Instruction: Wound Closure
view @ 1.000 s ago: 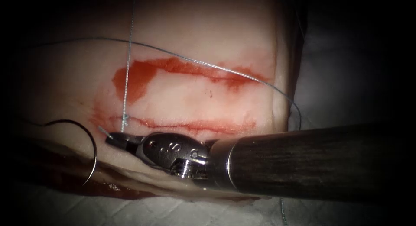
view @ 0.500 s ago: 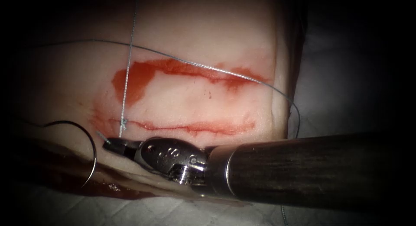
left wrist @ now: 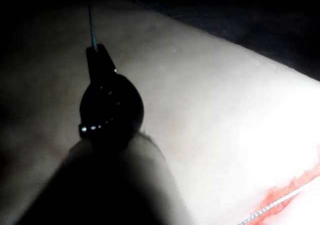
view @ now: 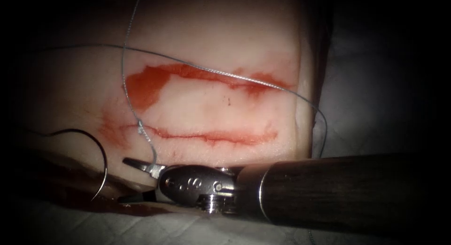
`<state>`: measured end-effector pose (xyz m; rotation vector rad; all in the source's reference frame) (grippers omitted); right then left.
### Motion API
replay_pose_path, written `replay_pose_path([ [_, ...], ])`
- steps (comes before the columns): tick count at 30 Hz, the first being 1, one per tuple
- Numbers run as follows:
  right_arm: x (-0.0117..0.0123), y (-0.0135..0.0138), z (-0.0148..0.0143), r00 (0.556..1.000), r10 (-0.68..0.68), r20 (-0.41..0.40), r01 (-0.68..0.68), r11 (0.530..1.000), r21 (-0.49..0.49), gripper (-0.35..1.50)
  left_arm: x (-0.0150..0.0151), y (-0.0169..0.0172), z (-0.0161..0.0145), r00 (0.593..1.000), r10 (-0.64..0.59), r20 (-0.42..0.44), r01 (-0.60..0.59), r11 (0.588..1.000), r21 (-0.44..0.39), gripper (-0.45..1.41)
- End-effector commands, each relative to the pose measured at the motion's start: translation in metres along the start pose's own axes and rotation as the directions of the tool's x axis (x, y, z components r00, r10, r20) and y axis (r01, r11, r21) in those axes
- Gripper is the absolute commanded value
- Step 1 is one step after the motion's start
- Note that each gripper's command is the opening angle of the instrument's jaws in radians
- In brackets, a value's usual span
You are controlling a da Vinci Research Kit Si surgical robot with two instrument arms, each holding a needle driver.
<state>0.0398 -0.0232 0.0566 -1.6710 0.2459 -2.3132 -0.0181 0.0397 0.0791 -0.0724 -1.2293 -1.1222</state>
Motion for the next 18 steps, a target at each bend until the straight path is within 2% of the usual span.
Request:
replay_pose_path([
  [1, -0.001, -0.0011, -0.0008, 1.0, 0.017, 0.024, -0.017, 0.999, 0.029, 1.38, -0.0004, -0.0006, -0.0004, 1.0, -0.029, 0.01, 0.029, 1.0, 0.01, -0.45],
  [2, -0.0019, -0.0018, -0.0023, 0.999, 0.043, 0.033, -0.045, 0.997, 0.064, 1.38, -0.0021, -0.0019, -0.0029, 0.997, -0.069, 0.028, 0.068, 0.997, 0.025, -0.45],
  [6, -0.0036, -0.0034, -0.0051, 0.986, 0.162, 0.032, -0.166, 0.966, 0.2, 1.3, -0.0075, -0.0036, -0.006, 0.99, -0.113, 0.082, 0.109, 0.993, 0.047, -0.45],
  [8, -0.004, -0.0043, -0.0067, 0.974, 0.219, 0.06, -0.227, 0.937, 0.264, 1.25, -0.0105, -0.0056, -0.0076, 0.981, -0.14, 0.131, 0.132, 0.989, 0.067, -0.45],
  [9, -0.004, -0.0043, -0.0067, 0.974, 0.219, 0.06, -0.227, 0.937, 0.264, 1.25, -0.0105, -0.0056, -0.0076, 0.981, -0.14, 0.131, 0.132, 0.989, 0.067, -0.45],
  [10, -0.0042, -0.0047, -0.0076, 0.959, 0.268, 0.088, -0.282, 0.913, 0.296, 1.1, -0.0118, -0.0072, -0.0079, 0.978, -0.153, 0.139, 0.144, 0.987, 0.072, -0.45],
  [12, -0.0046, -0.0053, -0.0086, 0.955, 0.279, 0.097, -0.296, 0.901, 0.317, 1.08, -0.0127, -0.0085, -0.0075, 0.975, -0.174, 0.14, 0.162, 0.982, 0.093, -0.45],
  [14, -0.005, -0.006, -0.0097, 0.951, 0.29, 0.106, -0.308, 0.898, 0.315, 1.16, -0.0136, -0.0097, -0.006, 0.972, -0.197, 0.132, 0.182, 0.976, 0.118, -0.45],
  [15, -0.0052, -0.0067, -0.0107, 0.941, 0.311, 0.131, -0.337, 0.888, 0.312, 1.26, -0.0142, -0.0108, -0.0044, 0.969, -0.21, 0.133, 0.191, 0.971, 0.144, -0.45],
  [18, -0.0048, -0.0075, -0.0109, 0.926, 0.344, 0.157, -0.377, 0.867, 0.326, 1.2, -0.014, -0.0122, -0.0028, 0.964, -0.233, 0.129, 0.208, 0.961, 0.18, -0.45],
])
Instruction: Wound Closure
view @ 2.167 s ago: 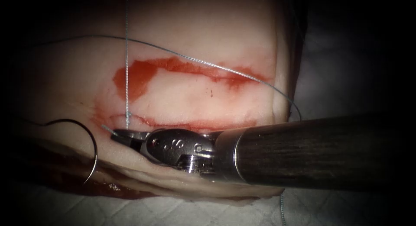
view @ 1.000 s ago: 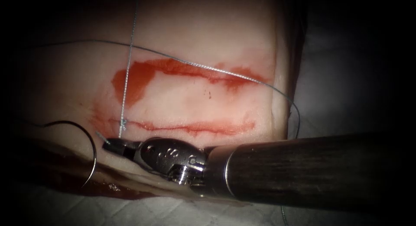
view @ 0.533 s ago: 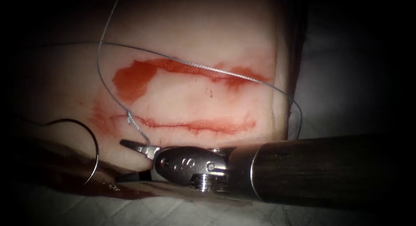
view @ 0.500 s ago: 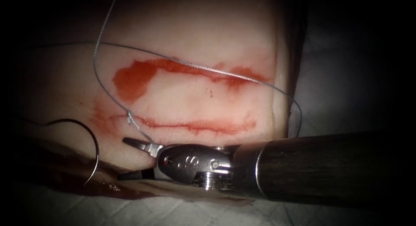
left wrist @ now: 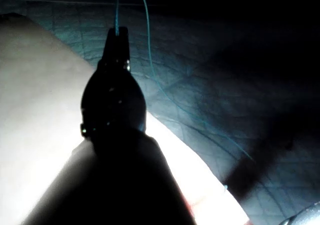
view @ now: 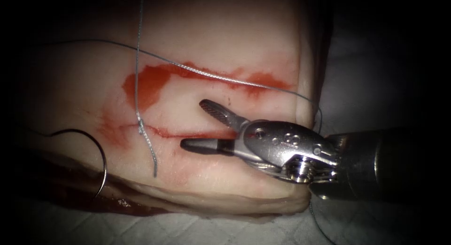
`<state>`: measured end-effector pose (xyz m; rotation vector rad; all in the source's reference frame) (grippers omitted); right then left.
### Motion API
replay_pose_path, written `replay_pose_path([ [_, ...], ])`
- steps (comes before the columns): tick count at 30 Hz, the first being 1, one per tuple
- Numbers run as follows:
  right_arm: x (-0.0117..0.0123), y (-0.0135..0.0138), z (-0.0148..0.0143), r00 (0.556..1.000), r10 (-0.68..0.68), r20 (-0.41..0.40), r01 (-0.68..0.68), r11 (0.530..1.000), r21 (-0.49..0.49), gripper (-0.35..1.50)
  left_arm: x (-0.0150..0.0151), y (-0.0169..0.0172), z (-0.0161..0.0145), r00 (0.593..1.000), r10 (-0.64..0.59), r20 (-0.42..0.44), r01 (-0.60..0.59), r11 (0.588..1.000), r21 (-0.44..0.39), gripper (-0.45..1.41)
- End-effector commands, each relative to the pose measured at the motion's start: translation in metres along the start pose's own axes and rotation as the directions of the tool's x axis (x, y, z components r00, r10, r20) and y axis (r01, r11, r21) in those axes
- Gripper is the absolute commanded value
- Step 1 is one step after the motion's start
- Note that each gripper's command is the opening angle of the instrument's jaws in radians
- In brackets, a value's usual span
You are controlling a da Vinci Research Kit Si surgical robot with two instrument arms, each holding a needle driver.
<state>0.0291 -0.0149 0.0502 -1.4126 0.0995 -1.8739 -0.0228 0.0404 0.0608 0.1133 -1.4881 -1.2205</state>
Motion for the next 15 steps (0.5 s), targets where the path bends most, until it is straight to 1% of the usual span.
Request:
replay_pose_path([
  [1, 0.0004, -0.0002, 0.0014, 1.0, 0.022, -0.001, -0.022, 1.0, 0.012, 1.2, 0.0006, -0.0003, 0.0013, 1.0, -0.009, 0.001, 0.009, 1.0, 0.017, -0.45],
  [2, 0.0005, -0.0003, 0.0033, 0.997, 0.073, 0.002, -0.073, 0.997, 0.04, 1.13, 0.0014, -0.0014, 0.0024, 1.0, -0.031, 0.002, 0.031, 0.999, 0.035, -0.45],
  [3, 0.0005, -0.0003, 0.0033, 0.997, 0.073, 0.002, -0.073, 0.997, 0.04, 1.13, 0.0014, -0.0014, 0.0024, 1.0, -0.031, 0.002, 0.031, 0.999, 0.035, -0.45],
  [4, 0.0006, -0.0002, 0.004, 0.996, 0.091, 0.002, -0.091, 0.995, 0.037, 1.11, 0.0014, -0.0017, 0.0026, 0.999, -0.034, 0.006, 0.034, 0.999, 0.034, -0.45],
  [5, 0.0009, 0.0002, 0.006, 0.993, 0.118, -0.002, -0.118, 0.993, -0.002, 1.16, 0.0013, -0.0025, 0.0028, 0.999, -0.043, 0.005, 0.043, 0.998, 0.039, -0.45],
  [7, 0.0011, 0.0004, 0.0076, 0.988, 0.157, -0.006, -0.157, 0.987, -0.024, 1.18, 0.0009, -0.0029, 0.0027, 0.999, -0.048, 0.002, 0.048, 0.998, 0.042, -0.45],
  [10, 0.0017, 0.0006, 0.0096, 0.98, 0.2, -0.003, -0.2, 0.98, -0.015, 1.2, 0.0006, -0.003, 0.0021, 0.999, -0.051, 0.0, 0.051, 0.998, 0.039, -0.45],
  [11, 0.0025, 0.0006, 0.0109, 0.977, 0.211, -0.004, -0.212, 0.977, -0.005, 1.2, 0.0006, -0.0032, 0.0015, 0.999, -0.051, 0.0, 0.051, 0.998, 0.04, -0.45],
  [13, 0.0033, 0.0005, 0.0118, 0.975, 0.223, -0.005, -0.223, 0.975, 0.002, 1.21, 0.0006, -0.0033, 0.0011, 1.0, -0.028, -0.001, 0.028, 0.999, 0.037, -0.45],
  [14, 0.0044, 0.0003, 0.0125, 0.97, 0.243, -0.01, -0.243, 0.97, 0.007, 1.21, 0.0005, -0.0035, 0.0009, 1.0, -0.022, -0.001, 0.022, 0.999, 0.038, -0.45],
  [15, 0.0044, 0.0003, 0.0125, 0.97, 0.243, -0.01, -0.243, 0.97, 0.007, 1.21, 0.0005, -0.0035, 0.0009, 1.0, -0.022, -0.001, 0.022, 0.999, 0.038, -0.45],
])
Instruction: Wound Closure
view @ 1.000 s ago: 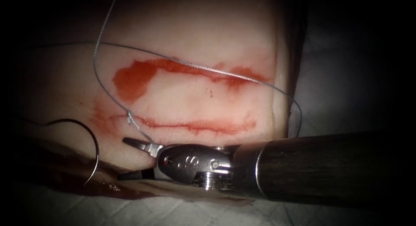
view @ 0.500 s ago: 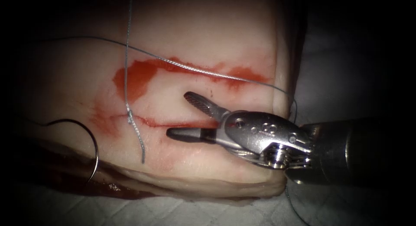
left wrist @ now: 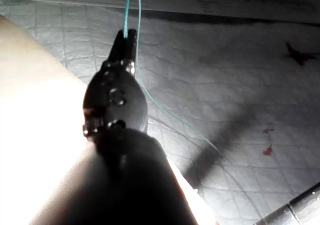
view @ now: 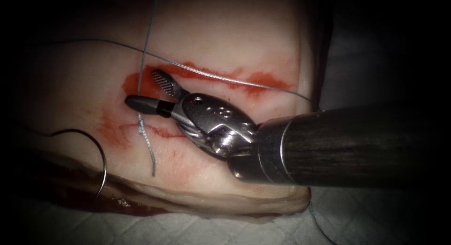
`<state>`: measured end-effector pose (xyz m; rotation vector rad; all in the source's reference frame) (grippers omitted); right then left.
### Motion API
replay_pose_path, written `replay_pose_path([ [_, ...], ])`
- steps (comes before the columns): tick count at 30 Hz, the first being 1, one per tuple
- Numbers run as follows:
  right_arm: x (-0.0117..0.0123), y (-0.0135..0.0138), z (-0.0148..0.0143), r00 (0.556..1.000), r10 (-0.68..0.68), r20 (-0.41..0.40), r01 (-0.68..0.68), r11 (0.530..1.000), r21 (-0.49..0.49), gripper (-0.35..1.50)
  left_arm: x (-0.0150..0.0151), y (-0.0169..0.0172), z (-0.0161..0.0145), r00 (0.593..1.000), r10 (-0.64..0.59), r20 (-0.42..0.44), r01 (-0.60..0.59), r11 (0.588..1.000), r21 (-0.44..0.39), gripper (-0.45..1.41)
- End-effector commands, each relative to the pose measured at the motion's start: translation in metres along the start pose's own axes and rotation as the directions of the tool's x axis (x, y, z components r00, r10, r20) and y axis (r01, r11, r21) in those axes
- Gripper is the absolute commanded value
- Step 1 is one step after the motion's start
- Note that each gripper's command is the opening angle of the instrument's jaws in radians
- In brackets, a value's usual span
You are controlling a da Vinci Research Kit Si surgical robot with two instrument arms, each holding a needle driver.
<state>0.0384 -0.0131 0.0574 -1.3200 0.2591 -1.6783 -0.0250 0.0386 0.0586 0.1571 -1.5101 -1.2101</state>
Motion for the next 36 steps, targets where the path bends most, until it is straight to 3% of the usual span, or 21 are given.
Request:
replay_pose_path([
  [1, 0.0014, -0.0004, 0.0013, 1.0, 0.005, -0.014, -0.005, 1.0, 0.002, 1.21, 0.0, 0.0, 0.0007, 1.0, 0.011, 0.002, -0.011, 1.0, -0.002, -0.45],
  [6, 0.0033, -0.0011, 0.0002, 0.998, -0.001, -0.057, 0.002, 1.0, 0.006, 1.2, -0.0002, -0.0001, -0.0001, 1.0, 0.016, 0.0, -0.016, 1.0, -0.002, -0.45],
  [15, 0.0047, -0.0014, 0.0024, 0.999, -0.006, -0.053, 0.007, 1.0, 0.011, 1.18, -0.001, -0.0008, -0.0001, 1.0, 0.007, -0.004, -0.007, 1.0, -0.004, -0.45],
  [36, 0.0047, -0.0003, 0.0058, 0.998, -0.006, -0.059, 0.006, 1.0, -0.002, 1.2, -0.002, -0.0021, -0.0001, 1.0, 0.009, 0.001, -0.009, 1.0, -0.008, -0.45],
])
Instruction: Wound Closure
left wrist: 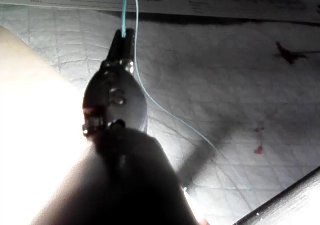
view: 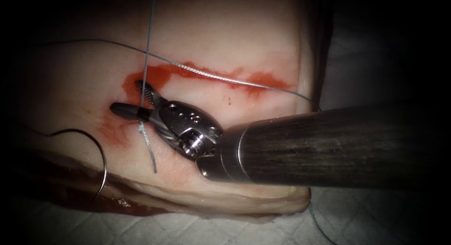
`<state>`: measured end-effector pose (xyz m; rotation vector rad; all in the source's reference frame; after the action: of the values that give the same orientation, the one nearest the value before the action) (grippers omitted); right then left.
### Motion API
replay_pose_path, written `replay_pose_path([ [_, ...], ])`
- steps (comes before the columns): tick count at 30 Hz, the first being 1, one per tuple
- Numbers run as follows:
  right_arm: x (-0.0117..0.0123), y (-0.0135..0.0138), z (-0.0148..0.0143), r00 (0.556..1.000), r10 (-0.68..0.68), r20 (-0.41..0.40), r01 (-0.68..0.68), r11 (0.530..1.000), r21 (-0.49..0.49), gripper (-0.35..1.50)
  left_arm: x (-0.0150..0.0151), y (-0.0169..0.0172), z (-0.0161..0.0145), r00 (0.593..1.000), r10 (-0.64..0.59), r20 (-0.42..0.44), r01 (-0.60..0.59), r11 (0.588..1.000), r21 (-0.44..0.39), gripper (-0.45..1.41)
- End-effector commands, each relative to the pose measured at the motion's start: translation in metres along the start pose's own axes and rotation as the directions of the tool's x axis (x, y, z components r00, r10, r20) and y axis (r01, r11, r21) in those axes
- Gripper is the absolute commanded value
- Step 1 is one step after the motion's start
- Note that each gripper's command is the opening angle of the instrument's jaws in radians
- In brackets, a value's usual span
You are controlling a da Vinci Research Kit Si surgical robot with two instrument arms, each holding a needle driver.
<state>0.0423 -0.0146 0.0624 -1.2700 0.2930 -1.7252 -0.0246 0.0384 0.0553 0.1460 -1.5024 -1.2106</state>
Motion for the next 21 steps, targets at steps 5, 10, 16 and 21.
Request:
replay_pose_path([
  [5, 0.0004, 0.0001, 0.0022, 1.0, -0.003, 0.007, 0.003, 1.0, 0.005, 1.2, 0.0002, -0.0002, 0.0009, 1.0, 0.001, 0.003, -0.001, 1.0, 0.0, -0.45],
  [10, 0.0003, 0.0003, 0.0031, 1.0, -0.014, 0.009, 0.014, 1.0, 0.012, 1.16, 0.0003, -0.0003, 0.0009, 1.0, 0.001, 0.003, -0.001, 1.0, -0.001, -0.45],
  [16, 0.0001, 0.0004, 0.0037, 1.0, -0.029, 0.007, 0.029, 0.999, 0.017, 0.89, 0.0005, -0.0004, 0.001, 1.0, 0.003, 0.004, -0.003, 1.0, -0.001, -0.45],
  [21, -0.0008, 0.0005, 0.0029, 1.0, -0.023, 0.003, 0.023, 1.0, 0.001, -0.35, 0.0009, -0.0006, 0.0012, 1.0, 0.006, 0.007, -0.006, 1.0, -0.004, -0.45],
])
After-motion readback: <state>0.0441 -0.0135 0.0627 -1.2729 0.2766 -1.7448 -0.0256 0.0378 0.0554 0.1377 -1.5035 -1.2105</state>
